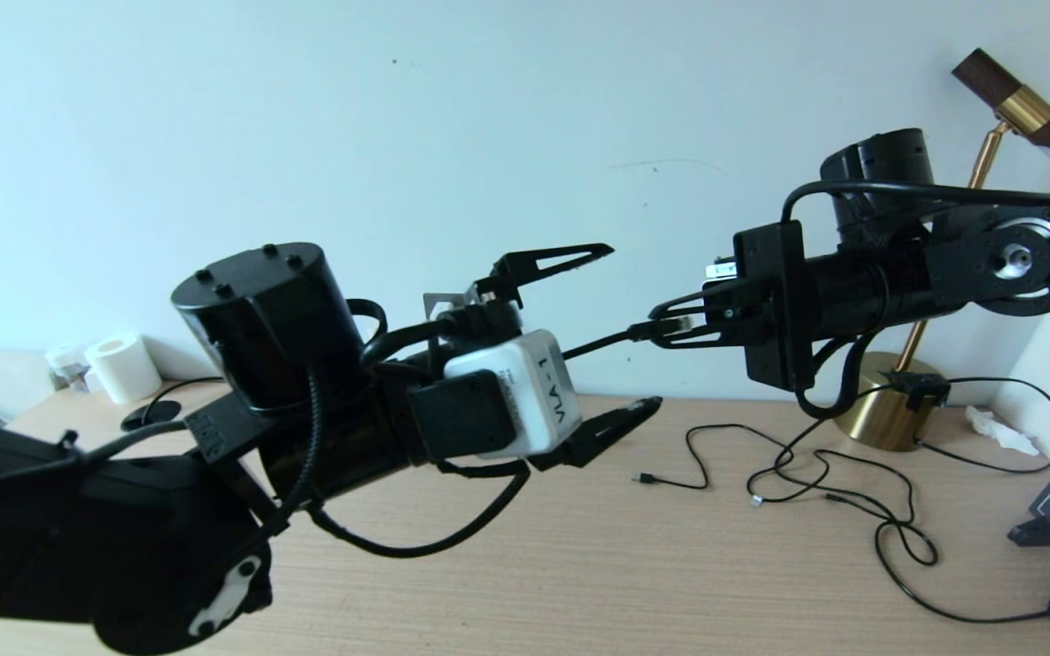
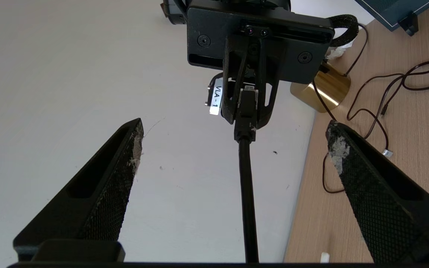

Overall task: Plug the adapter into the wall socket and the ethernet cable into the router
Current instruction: Hand it to the other hand

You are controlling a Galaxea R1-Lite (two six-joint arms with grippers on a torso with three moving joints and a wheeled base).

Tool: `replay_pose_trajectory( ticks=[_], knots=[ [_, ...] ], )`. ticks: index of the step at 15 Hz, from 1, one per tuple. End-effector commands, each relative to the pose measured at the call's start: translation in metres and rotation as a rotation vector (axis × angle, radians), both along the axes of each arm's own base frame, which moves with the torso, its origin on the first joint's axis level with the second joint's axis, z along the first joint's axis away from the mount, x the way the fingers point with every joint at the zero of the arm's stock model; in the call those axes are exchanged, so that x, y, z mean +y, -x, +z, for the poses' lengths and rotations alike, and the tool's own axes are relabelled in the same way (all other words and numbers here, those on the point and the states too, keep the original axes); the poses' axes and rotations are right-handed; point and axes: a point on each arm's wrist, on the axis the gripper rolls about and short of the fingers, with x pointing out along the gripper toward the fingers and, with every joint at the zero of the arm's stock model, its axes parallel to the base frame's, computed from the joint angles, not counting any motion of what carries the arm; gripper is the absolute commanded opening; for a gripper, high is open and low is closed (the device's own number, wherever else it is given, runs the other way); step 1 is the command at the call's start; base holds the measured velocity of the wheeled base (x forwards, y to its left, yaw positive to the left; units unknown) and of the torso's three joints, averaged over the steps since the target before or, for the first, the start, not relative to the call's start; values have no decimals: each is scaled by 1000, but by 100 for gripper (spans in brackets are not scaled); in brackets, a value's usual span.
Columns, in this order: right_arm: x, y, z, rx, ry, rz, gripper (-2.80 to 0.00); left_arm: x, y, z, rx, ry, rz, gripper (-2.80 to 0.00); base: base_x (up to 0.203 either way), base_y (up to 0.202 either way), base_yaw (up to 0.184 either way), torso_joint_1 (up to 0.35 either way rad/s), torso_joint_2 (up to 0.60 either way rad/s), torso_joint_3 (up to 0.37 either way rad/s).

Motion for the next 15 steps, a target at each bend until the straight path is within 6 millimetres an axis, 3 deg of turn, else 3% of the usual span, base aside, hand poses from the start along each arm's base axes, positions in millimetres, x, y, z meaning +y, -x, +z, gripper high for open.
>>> replay_pose_trajectory(
  ticks=[1, 15],
  knots=[
    [1, 1, 0, 11, -2, 8, -280, 0, 0, 1, -10, 2, -2, 0, 0, 0, 0, 0, 0, 0],
    [7, 3, -3, 20, 0, 28, -280, 0, 0, -2, -2, -3, 0, 0, 0, 0, 0, 0, 0, 0]
  ],
)
